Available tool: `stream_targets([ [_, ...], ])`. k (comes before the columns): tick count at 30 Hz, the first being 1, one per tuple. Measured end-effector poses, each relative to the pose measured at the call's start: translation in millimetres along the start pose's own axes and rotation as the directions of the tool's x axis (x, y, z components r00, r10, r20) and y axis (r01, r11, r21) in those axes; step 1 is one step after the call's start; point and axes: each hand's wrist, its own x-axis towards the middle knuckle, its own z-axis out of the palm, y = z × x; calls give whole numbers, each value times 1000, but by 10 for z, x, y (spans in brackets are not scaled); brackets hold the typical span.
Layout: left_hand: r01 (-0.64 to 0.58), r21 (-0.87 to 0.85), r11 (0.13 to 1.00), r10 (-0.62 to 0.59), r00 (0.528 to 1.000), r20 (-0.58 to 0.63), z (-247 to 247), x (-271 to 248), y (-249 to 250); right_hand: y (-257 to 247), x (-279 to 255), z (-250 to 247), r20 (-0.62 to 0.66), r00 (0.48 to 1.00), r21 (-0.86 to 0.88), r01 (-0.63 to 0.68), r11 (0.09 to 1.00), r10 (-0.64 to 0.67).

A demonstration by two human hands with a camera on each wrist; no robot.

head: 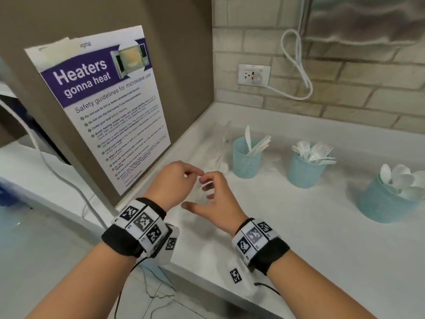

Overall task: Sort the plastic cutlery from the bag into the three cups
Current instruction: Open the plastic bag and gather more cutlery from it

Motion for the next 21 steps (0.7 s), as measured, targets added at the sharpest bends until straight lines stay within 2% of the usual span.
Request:
stream_targets([
  [3, 28, -326, 945, -4, 997, 75, 13, -28, 261, -111, -181, -196, -147, 986, 9, 82, 997, -80],
  [5, 15, -418, 908, 49, 989, 141, 66, 2, 385, -153, -298, -393, -233, 965, -11, 119, 993, -118],
  [6, -28, -404, 914, 105, 980, 169, 114, 29, 432, -155, -353, -498, -274, 954, -25, 116, 993, -118],
  [8, -201, -253, 946, 254, 946, 202, 253, 117, 498, -143, -465, -719, -353, 930, -45, 90, 995, -100],
  [10, -368, -68, 927, 374, 901, 220, 427, 212, 541, -127, -573, -967, -440, 895, -58, 57, 997, -77],
  [12, -442, 47, 896, 427, 886, 181, 595, 301, 566, -95, -672, -1256, -537, 842, -59, 18, 998, -47],
  [16, -445, 293, 846, 449, 892, 59, 830, 485, 479, 65, -844, -1870, -695, 719, -97, -100, 990, 4],
  [21, -313, 462, 830, 311, 947, 83, 908, 569, 186, 218, -996, -2390, -830, 547, -38, -250, 967, 109],
])
